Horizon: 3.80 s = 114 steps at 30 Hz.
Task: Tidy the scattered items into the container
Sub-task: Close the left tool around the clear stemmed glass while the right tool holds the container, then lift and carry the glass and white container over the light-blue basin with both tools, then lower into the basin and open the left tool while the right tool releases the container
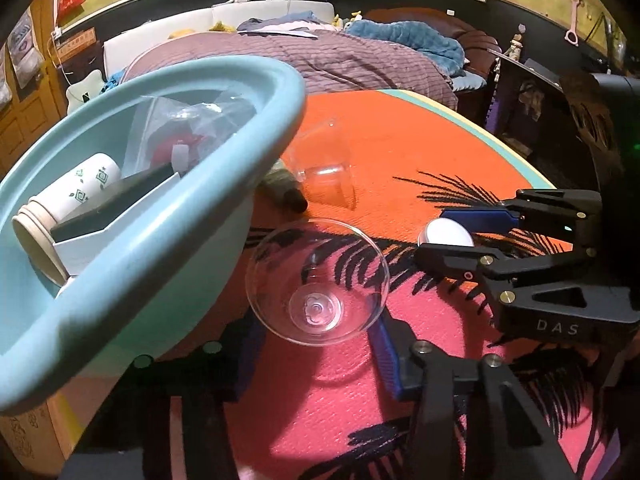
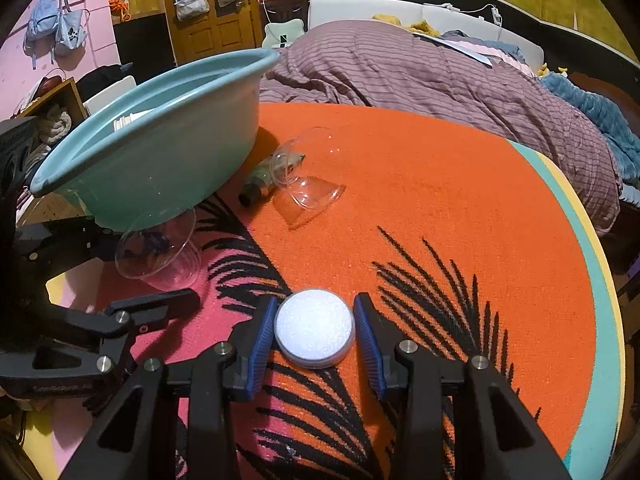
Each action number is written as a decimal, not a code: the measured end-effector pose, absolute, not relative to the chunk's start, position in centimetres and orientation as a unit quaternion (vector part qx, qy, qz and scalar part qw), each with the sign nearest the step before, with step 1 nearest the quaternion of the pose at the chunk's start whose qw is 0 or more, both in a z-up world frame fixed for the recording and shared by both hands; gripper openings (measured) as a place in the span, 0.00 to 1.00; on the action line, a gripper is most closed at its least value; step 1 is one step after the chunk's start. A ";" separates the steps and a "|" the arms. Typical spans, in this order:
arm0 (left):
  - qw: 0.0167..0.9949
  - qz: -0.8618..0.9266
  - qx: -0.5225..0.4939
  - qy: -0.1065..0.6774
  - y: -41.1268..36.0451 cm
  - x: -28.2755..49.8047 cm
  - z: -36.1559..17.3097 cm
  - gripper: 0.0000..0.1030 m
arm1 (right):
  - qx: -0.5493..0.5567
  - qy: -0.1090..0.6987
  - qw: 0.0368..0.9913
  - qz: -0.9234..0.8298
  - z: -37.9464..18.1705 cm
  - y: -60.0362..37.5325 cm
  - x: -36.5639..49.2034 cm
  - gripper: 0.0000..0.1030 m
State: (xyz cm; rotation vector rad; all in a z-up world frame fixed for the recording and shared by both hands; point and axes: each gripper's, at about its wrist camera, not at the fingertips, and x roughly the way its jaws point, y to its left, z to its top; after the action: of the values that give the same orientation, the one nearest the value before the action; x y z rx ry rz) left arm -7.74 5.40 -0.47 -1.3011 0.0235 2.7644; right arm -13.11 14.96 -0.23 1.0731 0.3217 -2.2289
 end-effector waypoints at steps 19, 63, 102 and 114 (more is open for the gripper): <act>0.055 0.906 -0.419 0.023 6.3 -7.5 -0.1 0.46 | 0.421 0.123 0.311 -0.844 -0.1 15.5 -12.9 0.42; 0.034 0.935 -0.352 -0.036 1.9 -1.9 12.8 0.46 | 0.327 0.161 0.306 -0.879 13.0 13.6 -4.8 0.42; -0.070 0.910 -0.402 -0.068 -10.6 -5.7 8.3 0.46 | 0.338 0.198 0.411 -0.823 9.3 -2.3 -12.2 0.42; -0.068 0.903 -0.418 -0.069 -10.8 -7.1 6.8 0.46 | 0.360 0.197 0.416 -0.812 6.8 -3.2 -13.5 0.42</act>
State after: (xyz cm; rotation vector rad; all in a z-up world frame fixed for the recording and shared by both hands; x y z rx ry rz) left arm -7.13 -10.76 6.81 -1.3733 -0.2256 2.9667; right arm -13.54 -3.16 6.82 0.9033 0.4950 -2.0388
